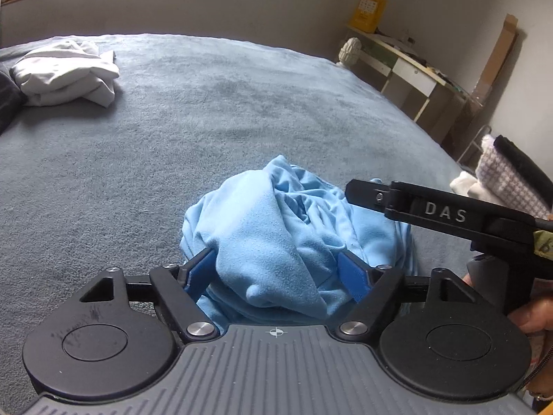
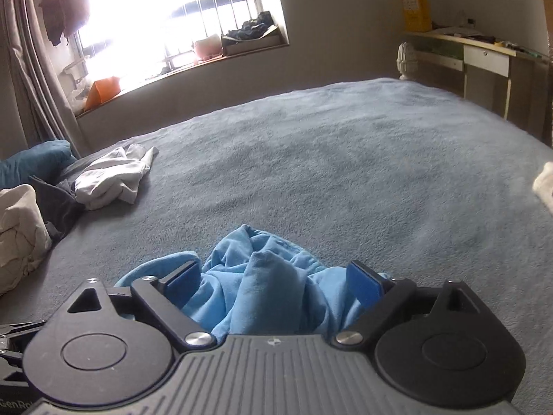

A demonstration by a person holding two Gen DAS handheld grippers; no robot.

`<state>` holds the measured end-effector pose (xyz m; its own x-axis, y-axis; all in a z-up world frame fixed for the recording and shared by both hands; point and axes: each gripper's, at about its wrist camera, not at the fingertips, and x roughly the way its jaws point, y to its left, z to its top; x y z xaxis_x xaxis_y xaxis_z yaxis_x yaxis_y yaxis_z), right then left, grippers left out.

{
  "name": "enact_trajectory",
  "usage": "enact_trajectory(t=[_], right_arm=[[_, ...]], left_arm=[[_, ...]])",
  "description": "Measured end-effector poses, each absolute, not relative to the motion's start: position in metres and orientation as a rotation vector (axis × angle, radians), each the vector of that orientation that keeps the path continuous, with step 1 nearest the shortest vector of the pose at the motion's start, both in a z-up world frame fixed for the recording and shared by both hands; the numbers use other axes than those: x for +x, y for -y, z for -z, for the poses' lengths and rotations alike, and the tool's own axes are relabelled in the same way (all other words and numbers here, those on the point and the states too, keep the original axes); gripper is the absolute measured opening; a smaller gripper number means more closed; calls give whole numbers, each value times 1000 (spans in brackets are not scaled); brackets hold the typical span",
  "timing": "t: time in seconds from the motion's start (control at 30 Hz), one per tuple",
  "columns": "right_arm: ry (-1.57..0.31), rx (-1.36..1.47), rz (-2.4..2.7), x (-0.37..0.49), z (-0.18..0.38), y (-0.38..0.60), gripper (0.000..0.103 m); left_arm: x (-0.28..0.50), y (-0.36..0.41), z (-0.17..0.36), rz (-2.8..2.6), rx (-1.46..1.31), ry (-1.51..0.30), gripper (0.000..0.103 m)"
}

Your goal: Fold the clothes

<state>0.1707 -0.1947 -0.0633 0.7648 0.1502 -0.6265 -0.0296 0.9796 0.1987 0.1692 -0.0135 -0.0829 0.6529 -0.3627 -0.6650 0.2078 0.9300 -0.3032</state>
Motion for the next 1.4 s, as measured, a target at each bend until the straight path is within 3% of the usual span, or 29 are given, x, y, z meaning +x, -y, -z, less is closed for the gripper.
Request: enact_trajectory(t=[0.1, 0.17, 0.27, 0.33, 0.83, 1.2, 1.3, 1.4], right_arm=[[-733, 184, -114, 169, 71, 196, 55], [-733, 181, -118, 163, 70, 198, 26], [-722, 183, -119, 149, 65, 204, 10], [-717, 193, -123, 138, 59, 208, 6], [-745, 143, -318, 30, 24, 186, 5], [-895, 96, -515, -22, 51, 144, 5], [-955, 80, -522, -25, 64, 137, 7], [-1034, 114, -497, -21, 73, 141, 13]], left_arm=[[165, 13, 83, 332, -194, -780, 58], [161, 12, 79, 330, -189, -764, 43], [158, 8, 75, 320, -194, -752, 25], [156, 4, 73, 306, -202, -754, 19], [114, -52, 48, 186, -298, -718, 13], [73, -95, 68, 63, -347, -792, 14], [67, -103, 73, 44, -343, -819, 22], [58, -108, 68, 23, -318, -793, 45]])
